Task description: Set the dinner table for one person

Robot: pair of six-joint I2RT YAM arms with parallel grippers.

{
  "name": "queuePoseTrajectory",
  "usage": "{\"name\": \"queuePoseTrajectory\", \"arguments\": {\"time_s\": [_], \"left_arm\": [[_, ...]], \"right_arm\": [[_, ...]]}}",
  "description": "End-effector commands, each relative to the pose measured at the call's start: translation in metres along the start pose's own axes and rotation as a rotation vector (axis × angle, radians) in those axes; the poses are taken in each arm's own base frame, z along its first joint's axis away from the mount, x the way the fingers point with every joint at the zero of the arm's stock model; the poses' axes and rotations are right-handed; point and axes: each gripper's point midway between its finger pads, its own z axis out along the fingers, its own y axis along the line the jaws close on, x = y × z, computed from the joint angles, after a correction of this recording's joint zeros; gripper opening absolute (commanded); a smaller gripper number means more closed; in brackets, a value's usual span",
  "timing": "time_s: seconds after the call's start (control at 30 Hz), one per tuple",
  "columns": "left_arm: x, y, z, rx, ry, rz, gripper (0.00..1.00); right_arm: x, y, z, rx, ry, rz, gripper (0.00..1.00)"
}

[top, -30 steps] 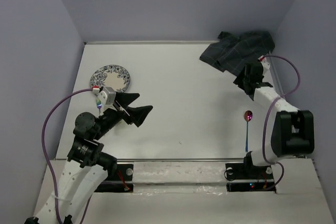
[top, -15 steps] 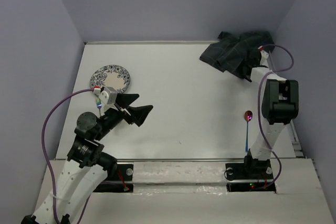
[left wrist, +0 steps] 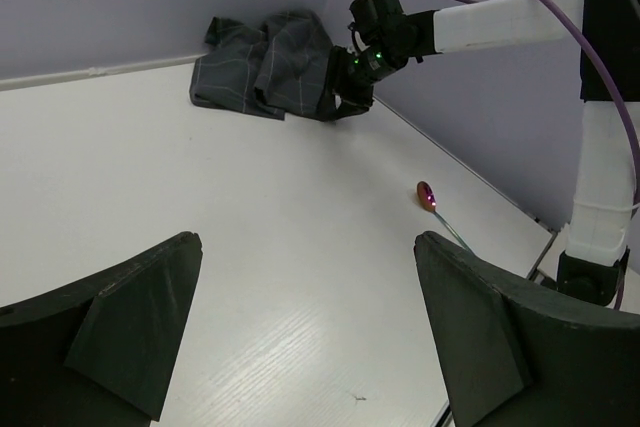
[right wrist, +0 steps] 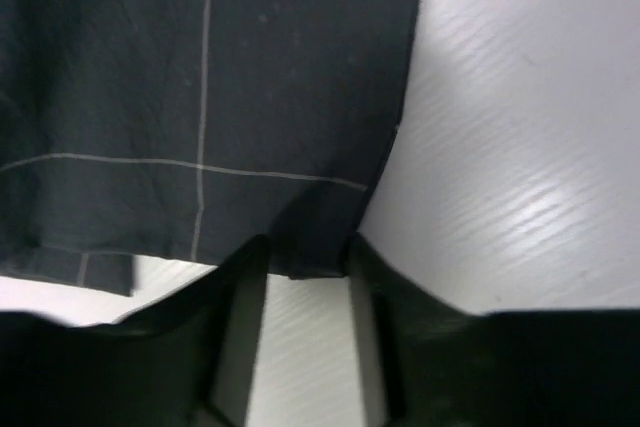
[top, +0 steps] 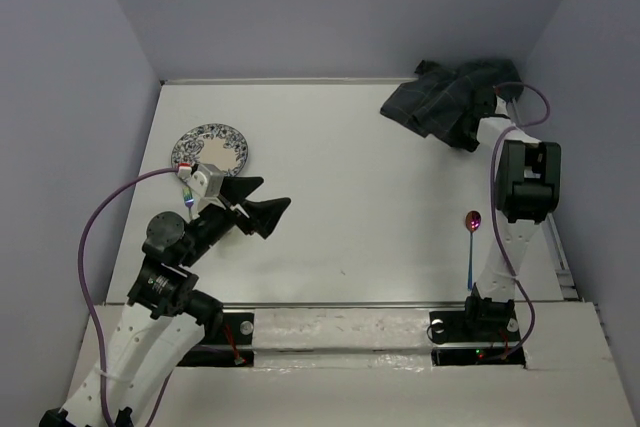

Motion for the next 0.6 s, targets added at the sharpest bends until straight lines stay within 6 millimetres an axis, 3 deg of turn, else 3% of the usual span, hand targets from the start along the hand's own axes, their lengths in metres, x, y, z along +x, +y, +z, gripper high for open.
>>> {"name": "queuePoseTrajectory", "arguments": {"time_s": [0.0,0.07,0.13,0.23,0.27,0.3,0.33,0.37,0.4,0.57], "left_arm": [[-0.023,-0.008,0.000,0.017,-0.054,0.035,0.99],[-0.023,-0.006,0.001,0.009,-0.054,0.035,0.99],[-0.023,-0.003,0.001,-0.011,-0.052,0.032,0.99],[-0.021,0.005,0.003,-0.052,-0.047,0.022,0.99],[-0.019,0.009,0.003,-0.070,-0.043,0.015,0.99],[-0.016,0.015,0.006,-0.099,-0.027,0.008,0.99],[-0.013,0.018,0.007,-0.110,-0.015,0.002,0.99],[-0.011,0.019,0.009,-0.116,-0.008,-0.012,0.99],[-0.009,0.020,0.010,-0.118,0.000,-0.022,0.99],[0.001,0.019,0.023,-0.107,0.036,-0.124,0.99]], "right_arm": [[-0.003,0.010,-0.002,-0.042,0.045,0.002,0.31],[-0.003,0.011,-0.002,-0.046,0.047,0.001,0.20],[-0.007,0.007,-0.005,-0.046,0.040,0.005,0.00],[-0.004,-0.007,-0.014,-0.003,0.017,0.004,0.00],[-0.019,-0.006,-0.034,-0.018,-0.038,0.018,0.00],[-0.003,-0.023,-0.036,0.021,-0.048,0.016,0.00],[-0.002,-0.030,-0.045,0.032,-0.072,0.021,0.00],[-0.012,-0.032,-0.070,0.013,-0.129,0.047,0.00],[0.012,-0.049,-0.071,0.036,-0.117,0.050,0.00],[0.055,-0.077,-0.115,-0.012,-0.138,0.119,0.00]]}}
